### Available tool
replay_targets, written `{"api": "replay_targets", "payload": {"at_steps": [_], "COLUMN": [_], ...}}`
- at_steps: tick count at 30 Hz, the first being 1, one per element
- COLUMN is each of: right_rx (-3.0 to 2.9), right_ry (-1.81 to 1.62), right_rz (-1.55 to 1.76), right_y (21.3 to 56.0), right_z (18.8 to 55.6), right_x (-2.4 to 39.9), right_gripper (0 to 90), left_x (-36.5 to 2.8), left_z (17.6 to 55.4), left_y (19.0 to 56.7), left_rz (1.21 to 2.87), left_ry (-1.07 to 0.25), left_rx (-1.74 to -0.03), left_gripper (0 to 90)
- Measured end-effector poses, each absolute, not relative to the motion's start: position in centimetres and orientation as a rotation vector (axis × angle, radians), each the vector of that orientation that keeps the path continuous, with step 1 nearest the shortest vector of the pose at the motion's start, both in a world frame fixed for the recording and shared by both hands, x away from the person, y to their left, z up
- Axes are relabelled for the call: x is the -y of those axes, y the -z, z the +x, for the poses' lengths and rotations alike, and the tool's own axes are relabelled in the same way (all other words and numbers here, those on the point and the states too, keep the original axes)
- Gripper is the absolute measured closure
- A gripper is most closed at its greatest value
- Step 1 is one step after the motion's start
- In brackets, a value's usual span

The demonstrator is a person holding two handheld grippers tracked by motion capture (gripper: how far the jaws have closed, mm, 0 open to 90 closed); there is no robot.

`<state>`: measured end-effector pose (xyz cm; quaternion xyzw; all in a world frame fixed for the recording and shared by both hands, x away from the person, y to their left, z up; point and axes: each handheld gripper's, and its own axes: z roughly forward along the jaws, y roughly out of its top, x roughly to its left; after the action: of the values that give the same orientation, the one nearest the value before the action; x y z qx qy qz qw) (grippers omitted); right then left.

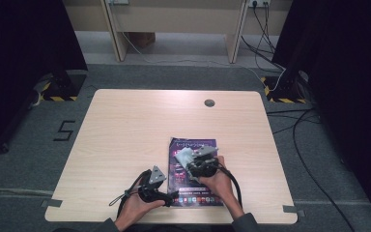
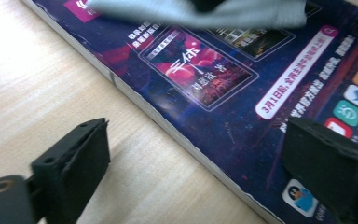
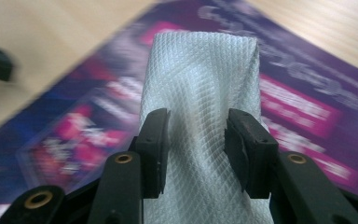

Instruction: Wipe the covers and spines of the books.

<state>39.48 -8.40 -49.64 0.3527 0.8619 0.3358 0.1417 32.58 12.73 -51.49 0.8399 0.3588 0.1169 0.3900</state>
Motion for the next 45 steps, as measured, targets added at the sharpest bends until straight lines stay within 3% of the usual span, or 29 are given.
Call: {"api": "replay_targets", "payload": {"at_steps": [2, 8, 20, 23, 27, 45], "right_rx": [-2.531, -2.544, -2.376, -2.37, -2.371, -2.615], "right_ry": [-0.976, -0.986, -0.871, -0.91, -0.825, -0.966], "right_rz": [0.942, 0.968, 1.249, 1.288, 1.212, 0.888], "right_y": [49.6, 49.6, 49.1, 49.3, 48.9, 49.3], "right_z": [38.9, 39.3, 41.2, 41.3, 40.8, 36.6], "right_x": [7.3, 8.0, 16.5, 17.1, 15.9, 5.9], "right_gripper": [59.7, 58.4, 55.5, 56.1, 59.8, 59.2], "left_x": [-12.9, -14.0, -14.9, -15.3, -15.9, -16.9], "left_z": [32.6, 31.6, 30.4, 30.1, 29.7, 30.3], "left_y": [51.4, 50.9, 50.5, 50.5, 50.3, 50.4], "left_rz": [2.132, 2.14, 2.149, 2.149, 2.142, 2.157], "left_ry": [-0.265, -0.236, -0.214, -0.199, -0.202, -0.237], "left_rx": [-0.893, -0.885, -0.871, -0.875, -0.885, -0.92], "left_gripper": [17.1, 15.1, 15.3, 15.3, 15.3, 15.7]}}
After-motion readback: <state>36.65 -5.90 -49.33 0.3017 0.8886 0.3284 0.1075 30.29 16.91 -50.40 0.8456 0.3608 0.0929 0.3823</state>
